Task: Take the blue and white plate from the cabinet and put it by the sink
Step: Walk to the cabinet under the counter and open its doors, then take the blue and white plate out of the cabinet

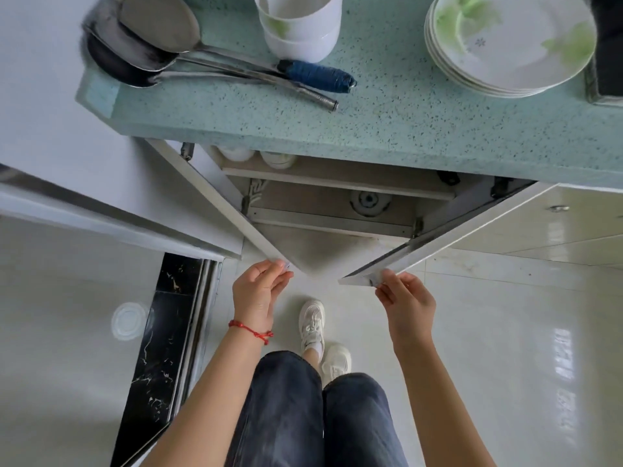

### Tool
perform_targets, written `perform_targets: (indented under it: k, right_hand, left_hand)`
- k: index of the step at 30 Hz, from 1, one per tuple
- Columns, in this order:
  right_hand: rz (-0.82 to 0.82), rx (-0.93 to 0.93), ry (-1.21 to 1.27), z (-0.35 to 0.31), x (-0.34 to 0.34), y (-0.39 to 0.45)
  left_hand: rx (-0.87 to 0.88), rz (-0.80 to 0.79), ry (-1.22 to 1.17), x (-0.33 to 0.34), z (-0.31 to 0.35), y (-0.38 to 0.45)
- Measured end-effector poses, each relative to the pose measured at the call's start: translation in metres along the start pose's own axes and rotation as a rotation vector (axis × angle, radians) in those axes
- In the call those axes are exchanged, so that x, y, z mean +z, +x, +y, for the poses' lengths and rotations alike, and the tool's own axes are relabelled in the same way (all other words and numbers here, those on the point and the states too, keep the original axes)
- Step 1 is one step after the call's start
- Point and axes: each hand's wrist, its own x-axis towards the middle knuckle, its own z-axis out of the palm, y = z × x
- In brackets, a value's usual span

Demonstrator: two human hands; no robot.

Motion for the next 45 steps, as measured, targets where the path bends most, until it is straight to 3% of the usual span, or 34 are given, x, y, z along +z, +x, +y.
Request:
perform_targets:
  k: [12, 29, 36, 41, 45]
  right_hand:
    - [0.060, -0.126, -0.096, 0.007, -0.056, -0.033]
    - [0.362, -0.211, 0.027, 0.012, -0.126, -0.064]
    - [0.504, -0.203, 0.020, 0.013, -0.157, -0.069]
    - [0.511, -0.196, 0.036, 0.030, -0.169, -0.083]
    - [0.436, -0.146, -0.109, 0.051, -0.165, -0.097]
  left_hand:
    - [0.089, 0.056, 0.031, -0.075, -0.001, -0.026]
    - [0.143, 0.209, 0.103, -0.161, 0.017, -0.041]
    - [0.178, 0.331, 0.170, -0.174, 0.018, -0.042]
    - [0.200, 0.415, 0.302, -0.164, -0.004, -0.058]
    - [0.215, 0.279, 0.537, -0.129, -0.040, -0.087]
